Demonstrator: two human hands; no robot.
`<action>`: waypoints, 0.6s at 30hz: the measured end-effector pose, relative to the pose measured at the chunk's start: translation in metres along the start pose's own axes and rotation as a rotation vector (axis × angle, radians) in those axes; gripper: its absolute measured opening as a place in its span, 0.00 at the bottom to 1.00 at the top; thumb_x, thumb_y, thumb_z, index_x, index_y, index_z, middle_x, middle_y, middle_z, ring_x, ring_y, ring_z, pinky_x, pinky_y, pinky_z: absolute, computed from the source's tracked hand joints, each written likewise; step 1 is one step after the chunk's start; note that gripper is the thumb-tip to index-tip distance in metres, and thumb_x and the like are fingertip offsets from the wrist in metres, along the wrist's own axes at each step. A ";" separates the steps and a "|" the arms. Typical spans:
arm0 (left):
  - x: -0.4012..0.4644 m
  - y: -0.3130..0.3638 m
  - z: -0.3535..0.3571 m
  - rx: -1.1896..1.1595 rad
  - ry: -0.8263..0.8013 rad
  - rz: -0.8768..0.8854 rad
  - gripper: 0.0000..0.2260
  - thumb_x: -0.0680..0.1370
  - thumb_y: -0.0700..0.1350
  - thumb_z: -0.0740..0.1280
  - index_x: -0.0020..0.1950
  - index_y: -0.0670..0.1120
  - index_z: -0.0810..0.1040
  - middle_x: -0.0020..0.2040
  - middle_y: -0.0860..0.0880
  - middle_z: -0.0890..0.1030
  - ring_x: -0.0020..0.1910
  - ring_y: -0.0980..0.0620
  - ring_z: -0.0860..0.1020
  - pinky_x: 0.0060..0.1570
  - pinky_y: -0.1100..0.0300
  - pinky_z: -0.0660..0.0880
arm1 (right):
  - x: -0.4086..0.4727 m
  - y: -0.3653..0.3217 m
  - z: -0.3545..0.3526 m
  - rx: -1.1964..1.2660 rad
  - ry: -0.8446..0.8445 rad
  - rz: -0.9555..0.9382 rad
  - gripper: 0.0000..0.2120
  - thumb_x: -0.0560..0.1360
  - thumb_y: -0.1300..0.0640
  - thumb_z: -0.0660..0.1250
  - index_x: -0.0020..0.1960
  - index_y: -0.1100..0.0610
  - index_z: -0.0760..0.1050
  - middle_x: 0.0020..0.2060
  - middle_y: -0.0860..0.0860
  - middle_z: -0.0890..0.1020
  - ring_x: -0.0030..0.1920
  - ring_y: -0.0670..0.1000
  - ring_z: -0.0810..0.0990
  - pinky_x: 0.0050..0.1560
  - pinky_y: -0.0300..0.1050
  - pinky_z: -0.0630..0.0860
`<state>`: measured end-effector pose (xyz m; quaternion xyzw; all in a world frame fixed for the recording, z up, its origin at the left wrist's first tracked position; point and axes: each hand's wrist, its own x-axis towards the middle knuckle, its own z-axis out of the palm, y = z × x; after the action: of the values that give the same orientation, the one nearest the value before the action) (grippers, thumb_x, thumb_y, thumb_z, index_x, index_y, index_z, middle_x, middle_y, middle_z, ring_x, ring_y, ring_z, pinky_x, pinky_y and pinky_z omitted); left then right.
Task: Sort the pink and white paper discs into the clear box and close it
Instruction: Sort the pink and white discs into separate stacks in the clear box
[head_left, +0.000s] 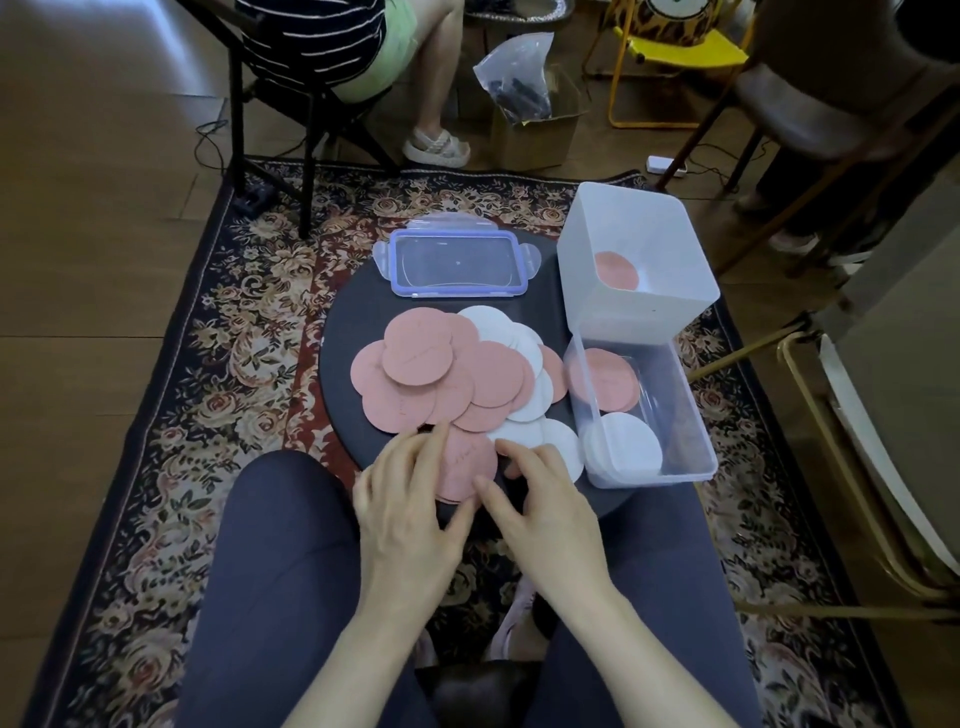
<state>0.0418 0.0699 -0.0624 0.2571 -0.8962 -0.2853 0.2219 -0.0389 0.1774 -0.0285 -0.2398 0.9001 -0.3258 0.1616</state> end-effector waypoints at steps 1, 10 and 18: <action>-0.001 0.000 -0.001 0.040 0.027 -0.020 0.27 0.73 0.54 0.62 0.71 0.47 0.68 0.62 0.49 0.74 0.65 0.50 0.70 0.64 0.54 0.60 | 0.002 -0.003 0.000 -0.013 0.000 0.026 0.20 0.75 0.39 0.63 0.65 0.42 0.68 0.50 0.39 0.69 0.44 0.39 0.71 0.46 0.41 0.72; -0.007 -0.005 -0.002 0.028 0.038 -0.021 0.24 0.73 0.53 0.67 0.67 0.49 0.73 0.63 0.53 0.76 0.66 0.53 0.70 0.65 0.50 0.62 | 0.008 -0.014 0.007 0.108 0.044 0.210 0.13 0.70 0.45 0.70 0.47 0.47 0.68 0.44 0.41 0.76 0.43 0.41 0.75 0.42 0.41 0.69; -0.004 0.000 -0.013 -0.164 0.020 -0.187 0.26 0.73 0.59 0.64 0.68 0.50 0.74 0.60 0.57 0.77 0.63 0.61 0.69 0.68 0.58 0.57 | 0.004 -0.006 0.002 0.638 0.027 0.270 0.09 0.72 0.62 0.72 0.40 0.53 0.73 0.36 0.48 0.80 0.39 0.48 0.78 0.45 0.40 0.75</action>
<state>0.0513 0.0673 -0.0537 0.3232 -0.8398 -0.3744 0.2237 -0.0399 0.1703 -0.0264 -0.0517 0.7787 -0.5695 0.2583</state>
